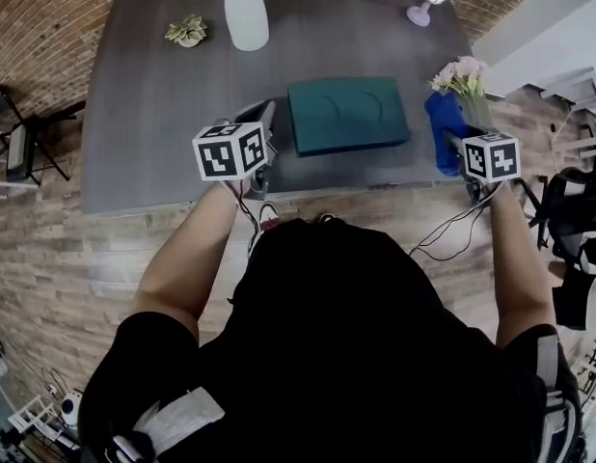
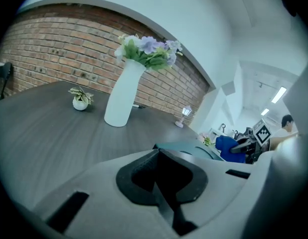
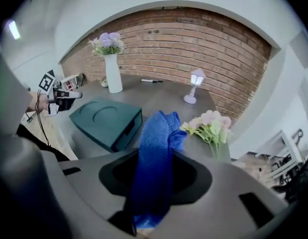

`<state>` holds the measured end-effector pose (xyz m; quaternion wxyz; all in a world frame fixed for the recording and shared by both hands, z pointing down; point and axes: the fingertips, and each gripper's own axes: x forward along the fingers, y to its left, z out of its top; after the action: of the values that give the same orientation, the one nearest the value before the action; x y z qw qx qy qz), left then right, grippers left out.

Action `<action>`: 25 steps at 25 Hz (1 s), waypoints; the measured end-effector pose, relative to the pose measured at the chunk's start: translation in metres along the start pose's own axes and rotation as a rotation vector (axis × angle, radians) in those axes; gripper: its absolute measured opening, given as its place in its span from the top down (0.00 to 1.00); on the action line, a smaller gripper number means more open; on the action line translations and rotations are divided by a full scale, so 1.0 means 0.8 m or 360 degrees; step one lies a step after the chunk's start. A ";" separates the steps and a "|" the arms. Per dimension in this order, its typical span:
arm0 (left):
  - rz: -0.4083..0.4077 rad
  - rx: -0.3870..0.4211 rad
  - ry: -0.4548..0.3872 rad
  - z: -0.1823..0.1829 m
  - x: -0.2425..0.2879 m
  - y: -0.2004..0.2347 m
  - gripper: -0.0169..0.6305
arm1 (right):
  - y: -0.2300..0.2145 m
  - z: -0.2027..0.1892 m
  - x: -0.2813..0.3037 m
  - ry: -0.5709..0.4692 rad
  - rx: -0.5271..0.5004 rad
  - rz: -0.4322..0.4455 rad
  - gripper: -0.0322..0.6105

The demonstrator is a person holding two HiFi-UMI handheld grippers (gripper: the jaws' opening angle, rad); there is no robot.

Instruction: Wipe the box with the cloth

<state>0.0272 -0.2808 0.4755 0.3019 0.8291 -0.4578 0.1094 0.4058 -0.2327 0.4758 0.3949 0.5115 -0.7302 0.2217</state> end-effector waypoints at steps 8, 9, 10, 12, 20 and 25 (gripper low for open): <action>0.0099 -0.0064 0.0034 -0.051 -0.017 -0.038 0.96 | 0.018 0.037 -0.015 -0.0237 -0.0156 0.0056 0.72; 0.0108 -0.0066 0.0042 -0.058 -0.026 -0.037 0.96 | 0.040 0.044 -0.006 -0.0246 -0.0217 0.0078 0.72; 0.0118 -0.0059 0.0048 -0.063 -0.036 -0.035 0.96 | 0.064 0.048 0.004 -0.0238 -0.0278 0.0094 0.72; 0.0134 -0.0032 0.0058 -0.069 -0.057 -0.027 0.96 | 0.109 0.049 0.021 -0.0174 -0.0362 0.0106 0.72; 0.0168 -0.0018 0.0017 -0.066 -0.150 0.054 0.96 | 0.323 0.088 0.040 -0.0149 -0.0539 0.0329 0.72; 0.0162 -0.0039 -0.0023 -0.073 -0.214 0.127 0.96 | 0.506 0.104 0.039 -0.0164 -0.0623 0.0674 0.72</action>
<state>-0.1465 -0.1673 0.4836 0.3028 0.8017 -0.5028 0.1129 -0.0016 -0.1584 0.4844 0.3936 0.2724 -0.8687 0.1279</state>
